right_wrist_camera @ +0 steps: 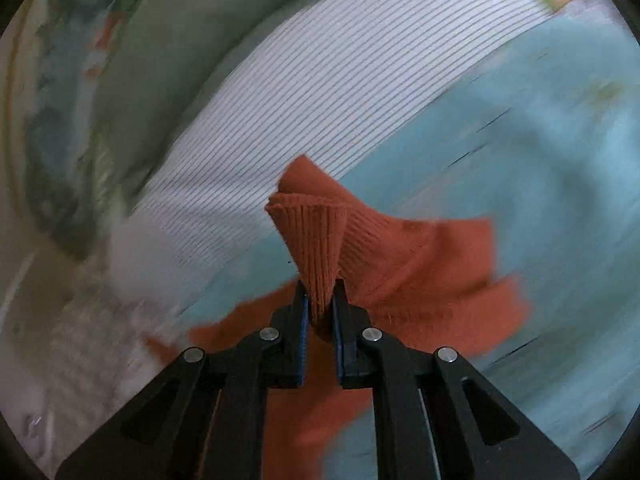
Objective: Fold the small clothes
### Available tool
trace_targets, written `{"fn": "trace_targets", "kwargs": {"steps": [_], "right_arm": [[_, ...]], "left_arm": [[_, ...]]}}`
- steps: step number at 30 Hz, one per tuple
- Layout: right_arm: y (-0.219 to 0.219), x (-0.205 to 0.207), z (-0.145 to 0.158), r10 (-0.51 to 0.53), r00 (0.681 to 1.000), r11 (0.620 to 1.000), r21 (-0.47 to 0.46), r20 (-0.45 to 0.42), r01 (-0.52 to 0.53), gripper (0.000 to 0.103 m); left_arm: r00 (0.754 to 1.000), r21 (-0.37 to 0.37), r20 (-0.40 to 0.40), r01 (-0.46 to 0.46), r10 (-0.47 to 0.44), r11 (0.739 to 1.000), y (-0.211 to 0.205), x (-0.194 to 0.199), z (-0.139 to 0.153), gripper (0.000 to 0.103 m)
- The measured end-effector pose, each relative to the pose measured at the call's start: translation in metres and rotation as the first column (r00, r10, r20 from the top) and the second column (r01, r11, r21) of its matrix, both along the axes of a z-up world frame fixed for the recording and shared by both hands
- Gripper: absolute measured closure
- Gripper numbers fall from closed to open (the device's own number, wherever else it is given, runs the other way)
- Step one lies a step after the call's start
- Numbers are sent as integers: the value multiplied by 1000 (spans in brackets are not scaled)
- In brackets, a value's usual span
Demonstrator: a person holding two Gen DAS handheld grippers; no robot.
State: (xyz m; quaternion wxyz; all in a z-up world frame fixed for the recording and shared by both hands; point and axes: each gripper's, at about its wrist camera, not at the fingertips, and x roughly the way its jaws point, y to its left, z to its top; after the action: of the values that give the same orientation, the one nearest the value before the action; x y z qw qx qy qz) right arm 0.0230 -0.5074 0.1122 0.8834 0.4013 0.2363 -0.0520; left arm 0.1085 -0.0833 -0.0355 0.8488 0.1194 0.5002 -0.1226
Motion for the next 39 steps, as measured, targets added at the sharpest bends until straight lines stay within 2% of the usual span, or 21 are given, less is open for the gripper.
{"fn": "trace_targets", "kwargs": {"steps": [2, 4, 8, 13, 16, 18, 20, 22, 23, 26, 31, 33, 34, 35, 36, 37, 39], "right_arm": [[43, 26, -4, 100, 995, 993, 56, 27, -101, 92], [90, 58, -12, 199, 978, 971, 124, 63, -206, 91], [183, 118, -28, 356, 932, 919, 158, 62, -362, 91], [251, 183, -58, 465, 885, 865, 205, 16, -458, 91], [277, 197, -75, 503, 864, 844, 228, -20, -485, 88], [288, 208, -89, 521, 851, 835, 247, -67, -492, 82], [296, 214, -100, 534, 840, 824, 282, -95, -492, 68], [292, 209, -103, 537, 840, 815, 305, -76, -493, 39], [289, 204, -102, 534, 843, 815, 305, -66, -492, 35], [270, 183, -90, 518, 855, 818, 304, -18, -489, 35], [221, 132, -60, 408, 913, 889, 216, 25, -403, 35], [201, 112, -52, 348, 937, 917, 198, 35, -347, 35], [191, 102, -48, 318, 947, 927, 194, 43, -320, 35], [184, 94, -44, 295, 954, 935, 192, 48, -298, 35], [177, 87, -42, 274, 960, 941, 190, 51, -279, 35], [170, 79, -39, 257, 965, 947, 186, 54, -262, 35], [156, 64, -36, 237, 970, 954, 176, 57, -243, 35]], "left_arm": [[1000, -22, 5, -15, 15, 1000, 8, 3, 3, 6], [1000, -55, 1, -31, 31, 998, 17, 8, 6, 6], [998, -130, -23, -56, 54, 990, 36, 17, 9, 6], [997, -184, -26, -73, 69, 980, 51, 35, 9, 6], [997, -234, -44, -68, 59, 970, 53, 52, 7, 6], [998, -269, -39, -55, 46, 962, 51, 64, 6, 6], [998, -293, -46, -45, 33, 955, 45, 80, 3, 6], [998, -333, -66, -37, 16, 942, 37, 96, -2, 6], [996, -353, -85, -39, 10, 935, 33, 104, -4, 6], [992, -415, -125, -52, 0, 908, 21, 130, -12, 6], [981, -473, -187, -132, 48, 871, 3, 179, -26, 6], [980, -449, -181, -153, 78, 880, -5, 191, -28, 15], [985, -429, -149, -141, 84, 892, -8, 193, -26, 34], [990, -410, -121, -113, 69, 905, -12, 191, -24, 66], [992, -404, -116, -93, 50, 910, -13, 189, -25, 78], [992, -402, -121, -71, 24, 913, -13, 183, -26, 88], [995, -382, -98, -42, 4, 923, -5, 166, -27, 88]]}}
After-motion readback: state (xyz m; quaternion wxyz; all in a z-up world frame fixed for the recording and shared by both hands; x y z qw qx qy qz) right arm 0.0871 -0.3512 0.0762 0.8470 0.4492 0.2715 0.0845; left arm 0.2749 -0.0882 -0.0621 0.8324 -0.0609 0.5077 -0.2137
